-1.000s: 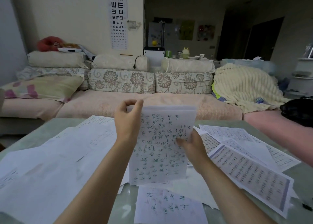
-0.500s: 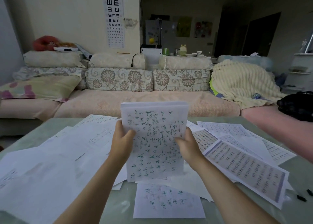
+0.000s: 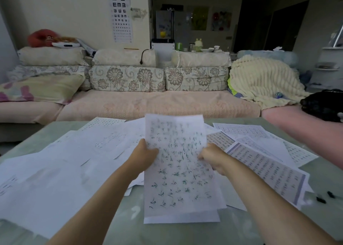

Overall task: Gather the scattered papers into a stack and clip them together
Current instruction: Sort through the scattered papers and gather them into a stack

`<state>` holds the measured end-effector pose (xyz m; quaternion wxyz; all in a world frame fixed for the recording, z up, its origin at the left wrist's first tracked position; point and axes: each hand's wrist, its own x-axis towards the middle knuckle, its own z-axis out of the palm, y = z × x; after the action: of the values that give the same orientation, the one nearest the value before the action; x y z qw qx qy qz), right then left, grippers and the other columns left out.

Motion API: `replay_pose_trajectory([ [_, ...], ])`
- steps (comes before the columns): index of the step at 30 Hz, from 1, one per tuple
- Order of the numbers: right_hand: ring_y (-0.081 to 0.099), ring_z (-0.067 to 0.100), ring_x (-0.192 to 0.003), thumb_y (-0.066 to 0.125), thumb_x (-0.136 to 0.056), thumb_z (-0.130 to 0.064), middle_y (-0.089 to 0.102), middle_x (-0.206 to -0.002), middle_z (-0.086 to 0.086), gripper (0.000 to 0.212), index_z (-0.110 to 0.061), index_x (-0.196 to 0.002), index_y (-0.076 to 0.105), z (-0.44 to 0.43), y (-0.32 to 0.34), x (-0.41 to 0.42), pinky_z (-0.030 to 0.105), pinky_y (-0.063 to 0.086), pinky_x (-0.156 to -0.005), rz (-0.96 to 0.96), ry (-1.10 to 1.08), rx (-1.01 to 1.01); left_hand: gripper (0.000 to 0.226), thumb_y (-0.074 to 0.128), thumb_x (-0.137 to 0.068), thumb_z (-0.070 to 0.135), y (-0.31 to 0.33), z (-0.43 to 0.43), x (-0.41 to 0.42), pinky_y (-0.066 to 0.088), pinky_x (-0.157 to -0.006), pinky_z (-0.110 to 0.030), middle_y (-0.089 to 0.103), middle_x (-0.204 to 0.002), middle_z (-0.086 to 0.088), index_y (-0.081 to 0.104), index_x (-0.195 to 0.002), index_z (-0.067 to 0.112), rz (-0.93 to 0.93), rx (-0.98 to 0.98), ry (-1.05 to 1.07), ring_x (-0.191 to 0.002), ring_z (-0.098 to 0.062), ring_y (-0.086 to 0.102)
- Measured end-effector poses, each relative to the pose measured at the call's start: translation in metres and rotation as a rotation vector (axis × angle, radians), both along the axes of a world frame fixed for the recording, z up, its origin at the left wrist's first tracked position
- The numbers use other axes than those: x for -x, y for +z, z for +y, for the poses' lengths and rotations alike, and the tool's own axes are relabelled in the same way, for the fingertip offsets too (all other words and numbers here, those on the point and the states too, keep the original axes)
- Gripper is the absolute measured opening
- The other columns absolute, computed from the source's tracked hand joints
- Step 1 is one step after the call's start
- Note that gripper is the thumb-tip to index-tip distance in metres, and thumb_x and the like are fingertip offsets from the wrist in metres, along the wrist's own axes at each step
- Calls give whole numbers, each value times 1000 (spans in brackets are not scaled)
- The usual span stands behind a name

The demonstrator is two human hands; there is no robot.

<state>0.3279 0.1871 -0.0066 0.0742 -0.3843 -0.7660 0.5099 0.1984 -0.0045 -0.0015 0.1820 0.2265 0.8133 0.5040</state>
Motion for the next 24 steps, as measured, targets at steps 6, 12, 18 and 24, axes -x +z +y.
replay_pose_trajectory([
  [6,53,20,-69,50,-86,3,54,-79,5,17,-13,-92,53,1,-32,-20,24,44,-55,-230,125,-137,23,48,-86,18,-42,13,-2,56,-55,-31,63,-97,-9,57,-104,7,91,404,-229,-76,-24,66],
  [12,63,23,-94,64,-82,-21,57,-116,8,34,-12,-114,56,9,-60,-22,27,47,-64,-374,209,-494,68,69,-77,35,-64,22,0,49,-88,-34,39,-124,-11,37,-130,8,520,762,-142,-115,-28,46],
  [18,53,26,-118,53,-95,-45,42,-138,8,54,-18,-141,43,27,-63,-37,36,46,-94,-336,291,-588,44,53,-89,39,-71,44,-7,41,-97,-37,43,-131,-5,49,-130,24,596,779,-295,-125,-24,36],
  [24,57,17,-109,58,-92,-38,52,-129,0,37,-28,-127,60,100,-48,-82,34,46,-95,-209,112,-616,36,56,-91,35,-57,116,-33,48,-93,-35,58,-121,-2,56,-124,21,570,465,-317,-111,-20,51],
])
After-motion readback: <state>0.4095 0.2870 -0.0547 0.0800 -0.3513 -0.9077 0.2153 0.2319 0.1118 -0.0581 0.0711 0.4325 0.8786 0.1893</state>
